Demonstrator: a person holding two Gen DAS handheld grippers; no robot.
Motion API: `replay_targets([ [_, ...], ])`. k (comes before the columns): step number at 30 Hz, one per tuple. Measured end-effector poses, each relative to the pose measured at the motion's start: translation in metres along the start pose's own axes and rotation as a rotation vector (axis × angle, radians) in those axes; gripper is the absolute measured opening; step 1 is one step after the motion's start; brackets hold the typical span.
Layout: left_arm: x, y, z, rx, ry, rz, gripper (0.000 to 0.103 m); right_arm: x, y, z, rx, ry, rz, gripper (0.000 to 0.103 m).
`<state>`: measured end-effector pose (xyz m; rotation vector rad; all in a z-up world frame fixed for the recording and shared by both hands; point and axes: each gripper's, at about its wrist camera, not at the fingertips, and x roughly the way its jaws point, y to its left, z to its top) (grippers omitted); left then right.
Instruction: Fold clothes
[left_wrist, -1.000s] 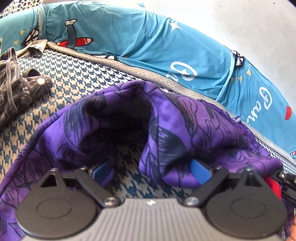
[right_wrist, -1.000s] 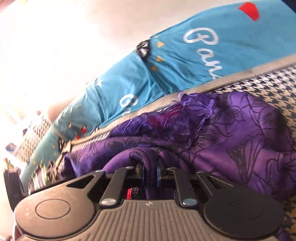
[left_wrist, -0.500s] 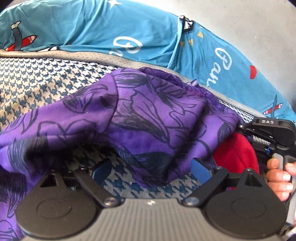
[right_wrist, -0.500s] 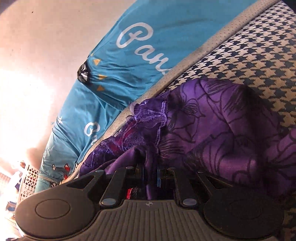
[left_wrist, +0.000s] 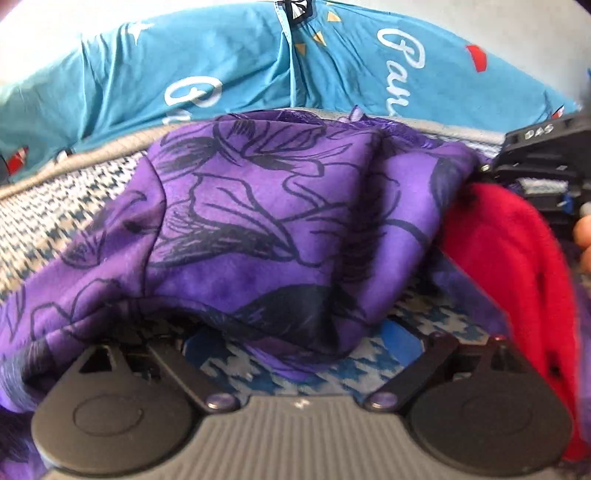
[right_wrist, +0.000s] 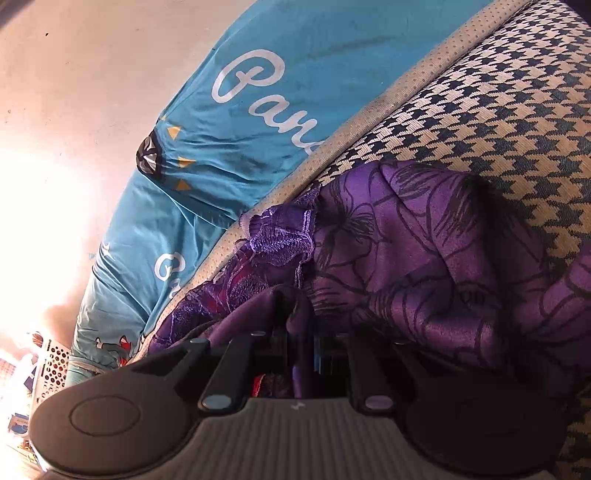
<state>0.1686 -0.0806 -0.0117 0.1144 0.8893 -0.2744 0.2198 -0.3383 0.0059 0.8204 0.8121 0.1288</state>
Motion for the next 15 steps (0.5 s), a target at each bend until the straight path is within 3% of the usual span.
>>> replay_targets([
  [2,0.002,-0.002,0.002,0.008,-0.032,0.037,0.084,0.000,0.000,0.000,0.000,0.002,0.002,0.013],
  [7,-0.015,0.010,0.020,-0.063,-0.166,0.058,0.082,-0.006,0.005,0.000,-0.041,0.005,-0.004,0.016],
  [10,-0.023,0.022,0.033,-0.104,-0.219,0.063,0.082,-0.014,0.018,-0.002,-0.146,-0.003,-0.024,0.023],
  [15,-0.021,0.040,0.047,-0.190,-0.227,0.057,0.082,-0.033,0.046,-0.014,-0.384,-0.054,-0.063,0.029],
])
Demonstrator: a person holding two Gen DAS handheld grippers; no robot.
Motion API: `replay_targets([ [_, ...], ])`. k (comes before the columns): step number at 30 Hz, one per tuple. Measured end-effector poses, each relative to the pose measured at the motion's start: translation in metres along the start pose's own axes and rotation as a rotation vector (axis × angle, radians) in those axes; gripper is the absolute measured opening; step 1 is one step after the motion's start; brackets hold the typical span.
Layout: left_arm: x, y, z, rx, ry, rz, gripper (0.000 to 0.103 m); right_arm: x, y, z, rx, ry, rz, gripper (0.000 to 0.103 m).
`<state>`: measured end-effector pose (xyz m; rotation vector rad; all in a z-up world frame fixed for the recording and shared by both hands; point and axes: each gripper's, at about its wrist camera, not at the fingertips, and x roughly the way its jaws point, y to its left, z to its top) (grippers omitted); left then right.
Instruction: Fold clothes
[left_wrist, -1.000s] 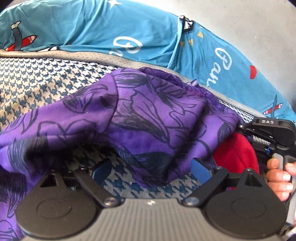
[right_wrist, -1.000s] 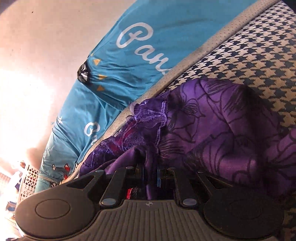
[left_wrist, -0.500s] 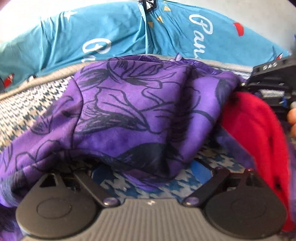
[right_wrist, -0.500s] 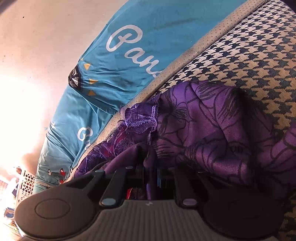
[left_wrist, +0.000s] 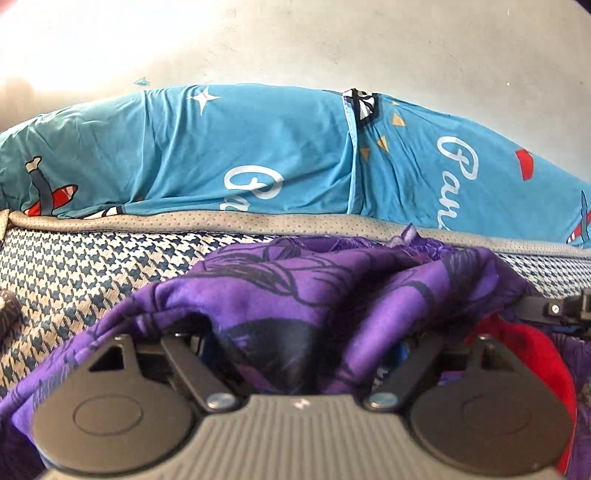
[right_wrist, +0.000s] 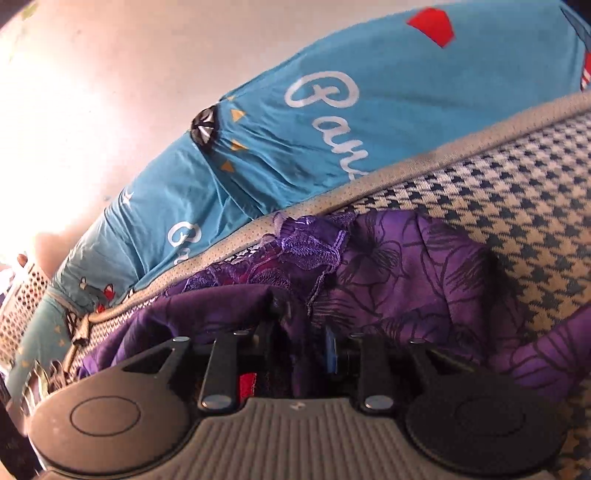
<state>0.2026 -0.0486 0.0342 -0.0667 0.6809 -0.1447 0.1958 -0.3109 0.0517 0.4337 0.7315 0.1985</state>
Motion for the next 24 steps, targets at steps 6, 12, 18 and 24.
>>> replay_targets([
  [6,0.008,0.009,0.011,-0.046,-0.001,-0.008,0.082,-0.031,0.035,-0.006,-0.249,-0.121,-0.024,0.030],
  [12,0.017,0.016,0.018,-0.079,0.003,-0.018,0.082,-0.040,0.071,-0.021,-0.469,-0.123,0.073,0.030],
  [18,0.024,0.022,0.022,-0.101,0.005,-0.025,0.082,-0.021,0.104,-0.053,-0.690,-0.070,0.072,0.030],
  [24,0.028,0.022,0.025,-0.109,0.014,-0.036,0.082,-0.003,0.124,-0.091,-1.003,-0.122,-0.064,0.058],
])
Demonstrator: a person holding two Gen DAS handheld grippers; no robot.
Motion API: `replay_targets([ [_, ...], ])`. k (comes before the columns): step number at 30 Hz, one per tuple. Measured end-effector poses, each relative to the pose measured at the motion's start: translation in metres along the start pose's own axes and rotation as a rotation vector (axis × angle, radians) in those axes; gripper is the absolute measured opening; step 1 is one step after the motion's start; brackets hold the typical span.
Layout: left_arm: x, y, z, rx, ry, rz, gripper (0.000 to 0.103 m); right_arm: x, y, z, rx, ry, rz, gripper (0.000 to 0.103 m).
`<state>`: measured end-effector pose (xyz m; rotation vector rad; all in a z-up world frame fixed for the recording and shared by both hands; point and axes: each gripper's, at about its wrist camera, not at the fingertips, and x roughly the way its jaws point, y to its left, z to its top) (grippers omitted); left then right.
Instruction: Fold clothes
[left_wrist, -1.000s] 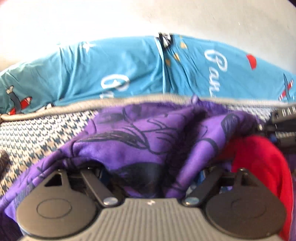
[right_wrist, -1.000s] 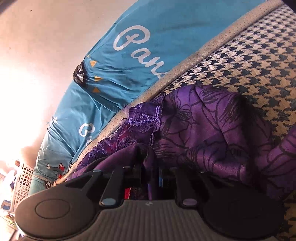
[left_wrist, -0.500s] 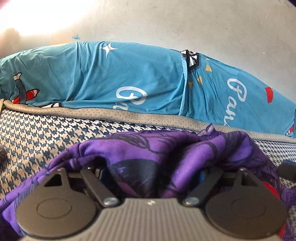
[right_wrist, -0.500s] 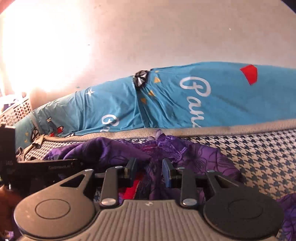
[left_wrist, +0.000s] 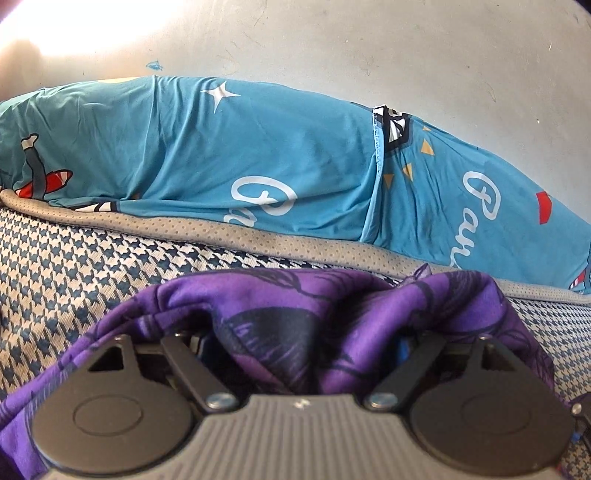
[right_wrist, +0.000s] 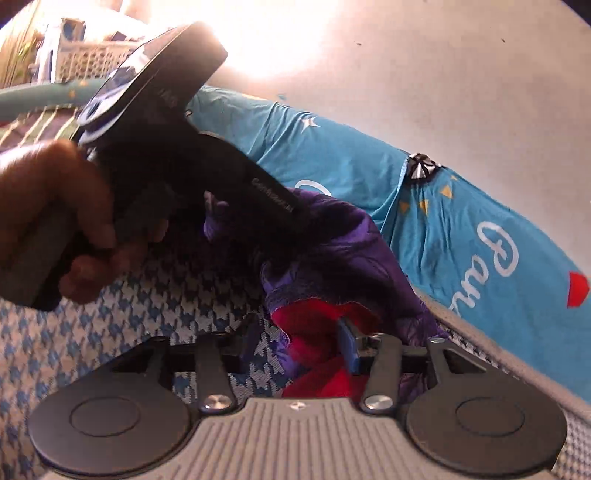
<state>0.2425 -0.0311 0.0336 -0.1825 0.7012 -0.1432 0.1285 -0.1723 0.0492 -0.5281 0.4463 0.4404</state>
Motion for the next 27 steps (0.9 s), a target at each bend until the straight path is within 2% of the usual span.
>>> replay_targets([
  [4,0.002,0.001,0.002,-0.008,0.010,-0.015,0.082,0.008,0.017,-0.003,-0.146,-0.023,-0.082,0.075],
  [5,0.002,0.001,0.002,-0.009,0.012,-0.018,0.082,0.011,0.020,-0.005,-0.178,-0.022,-0.100,0.076],
  [8,0.004,0.001,0.003,-0.009,0.015,-0.023,0.082,0.020,0.028,-0.010,-0.261,-0.012,-0.146,0.077],
  [13,0.006,0.000,0.004,-0.014,0.022,-0.028,0.082,0.040,0.039,-0.023,-0.387,0.046,-0.156,0.077],
  [16,0.007,0.000,0.004,-0.022,0.024,-0.034,0.082,0.051,0.047,-0.034,-0.482,0.067,-0.209,0.076],
  [17,0.008,0.000,0.004,-0.025,0.025,-0.036,0.082,0.053,0.049,-0.037,-0.512,0.064,-0.229,0.074],
  [19,0.008,-0.002,0.005,-0.028,0.028,-0.039,0.082,0.058,0.049,-0.039,-0.513,0.070,-0.252,0.056],
  [20,0.008,-0.002,0.005,-0.029,0.028,-0.040,0.082,0.058,0.047,-0.038,-0.498,0.073,-0.251,0.054],
  [21,0.008,-0.003,0.005,-0.030,0.029,-0.041,0.082,0.058,0.044,-0.036,-0.479,0.072,-0.247,0.046],
  [22,0.008,-0.003,0.005,-0.032,0.028,-0.041,0.082,0.057,0.041,-0.034,-0.458,0.068,-0.242,0.032],
  [23,0.007,-0.004,0.006,-0.036,0.027,-0.041,0.082,0.055,0.039,-0.032,-0.441,0.063,-0.238,0.025],
  [25,0.006,-0.003,0.007,-0.055,0.024,-0.041,0.082,0.050,0.031,-0.026,-0.390,0.044,-0.227,0.014],
  [27,0.003,-0.003,0.008,-0.074,0.020,-0.046,0.082,0.042,0.019,-0.017,-0.293,0.029,-0.189,0.011],
])
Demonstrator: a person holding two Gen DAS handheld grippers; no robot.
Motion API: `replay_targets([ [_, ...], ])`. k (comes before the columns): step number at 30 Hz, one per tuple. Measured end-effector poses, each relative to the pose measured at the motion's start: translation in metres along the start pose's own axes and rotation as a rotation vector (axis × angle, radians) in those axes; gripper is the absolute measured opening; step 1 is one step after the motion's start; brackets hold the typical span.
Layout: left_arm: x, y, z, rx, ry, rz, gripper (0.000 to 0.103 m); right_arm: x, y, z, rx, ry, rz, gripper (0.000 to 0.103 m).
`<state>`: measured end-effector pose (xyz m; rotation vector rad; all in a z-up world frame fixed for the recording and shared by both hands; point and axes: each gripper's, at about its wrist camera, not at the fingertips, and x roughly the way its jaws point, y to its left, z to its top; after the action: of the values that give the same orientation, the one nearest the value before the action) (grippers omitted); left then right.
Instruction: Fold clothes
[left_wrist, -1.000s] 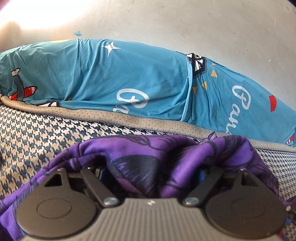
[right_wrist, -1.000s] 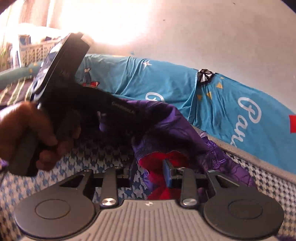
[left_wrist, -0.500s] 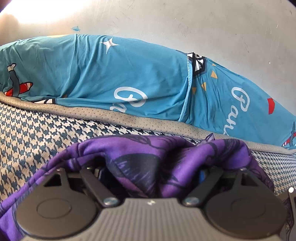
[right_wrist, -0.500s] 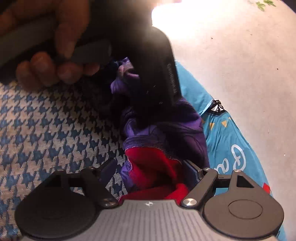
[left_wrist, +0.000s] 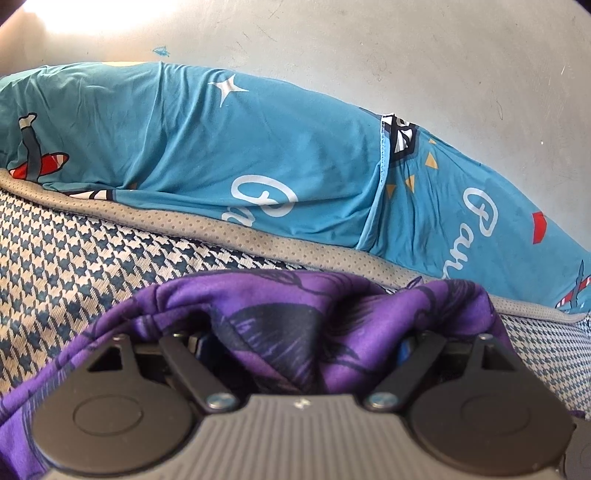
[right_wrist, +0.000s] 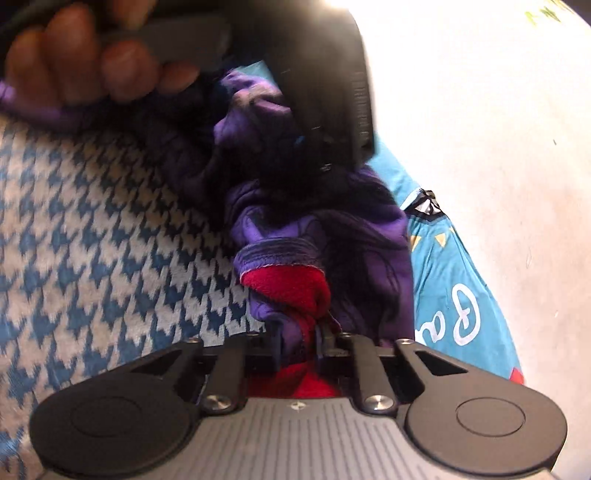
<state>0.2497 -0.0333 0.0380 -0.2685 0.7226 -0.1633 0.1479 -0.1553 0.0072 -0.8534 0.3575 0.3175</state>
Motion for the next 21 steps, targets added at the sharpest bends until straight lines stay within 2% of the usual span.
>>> replay_targets([
  [4,-0.012,-0.001,0.001,-0.004,-0.023,0.004,0.084,-0.017,-0.041,0.005,0.269,-0.021,0.127,0.010],
  [10,-0.041,-0.005,-0.001,0.008,-0.068,-0.002,0.086,-0.048,-0.086,-0.003,0.576,-0.083,0.303,0.007],
  [15,-0.075,0.002,-0.006,0.019,-0.111,0.006,0.092,-0.064,-0.118,-0.018,0.915,-0.141,0.597,0.007],
  [17,-0.090,0.007,-0.010,0.028,-0.109,0.007,0.092,-0.069,-0.114,-0.019,0.989,-0.162,0.715,0.007],
  [21,-0.125,0.022,-0.030,0.026,-0.093,0.014,0.097,-0.095,-0.098,-0.014,0.941,-0.184,0.781,0.007],
])
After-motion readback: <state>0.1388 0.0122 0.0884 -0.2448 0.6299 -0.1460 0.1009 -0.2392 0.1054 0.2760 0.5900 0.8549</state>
